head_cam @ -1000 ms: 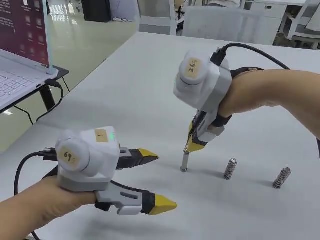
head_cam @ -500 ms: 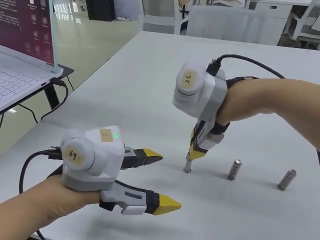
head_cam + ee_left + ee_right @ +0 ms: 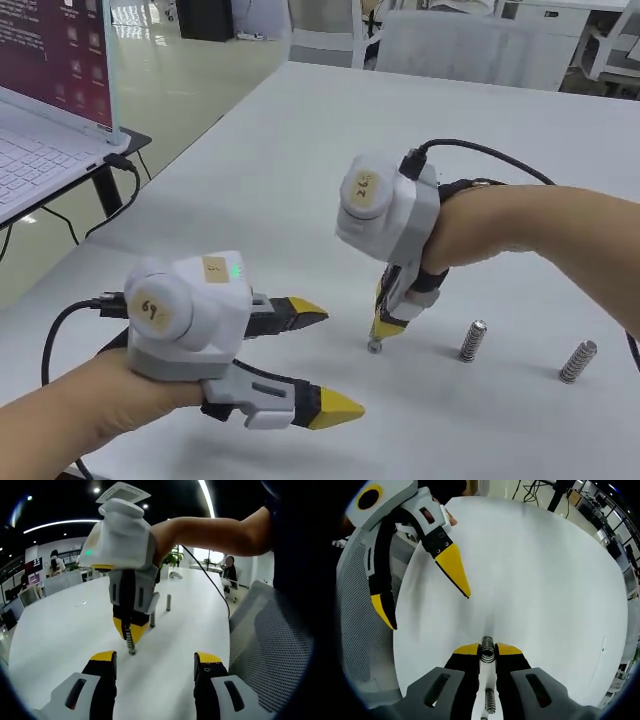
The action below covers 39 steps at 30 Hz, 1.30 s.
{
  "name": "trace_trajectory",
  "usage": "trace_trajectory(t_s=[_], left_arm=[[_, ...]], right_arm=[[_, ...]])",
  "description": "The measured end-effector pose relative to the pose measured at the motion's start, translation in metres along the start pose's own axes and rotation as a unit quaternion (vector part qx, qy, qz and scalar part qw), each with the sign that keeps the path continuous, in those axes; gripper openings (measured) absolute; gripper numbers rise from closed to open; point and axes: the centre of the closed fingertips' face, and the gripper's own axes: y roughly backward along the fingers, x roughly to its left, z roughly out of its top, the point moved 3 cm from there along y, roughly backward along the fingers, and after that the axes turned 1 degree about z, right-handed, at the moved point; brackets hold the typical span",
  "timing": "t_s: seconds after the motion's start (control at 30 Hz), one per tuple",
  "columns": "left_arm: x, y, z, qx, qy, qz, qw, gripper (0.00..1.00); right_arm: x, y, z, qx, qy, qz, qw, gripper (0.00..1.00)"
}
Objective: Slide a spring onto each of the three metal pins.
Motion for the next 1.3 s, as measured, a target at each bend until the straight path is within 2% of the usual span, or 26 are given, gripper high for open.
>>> trace_trajectory(t_s=[0.87, 1.3], left_arm=[[0.001, 0.0, -0.002, 0.002, 0.0, -0.001, 1.0, 0.57], [-0.001, -0.001, -0.001, 0.002, -0.002, -0.003, 1.0, 0.58]], right_arm=[[0.007, -0.015, -0.006, -0.004, -0.013, 0.001, 0.9999, 0.1], [0.007, -0.007, -0.009, -0.023, -0.024, -0.014, 0.9993, 0.2]])
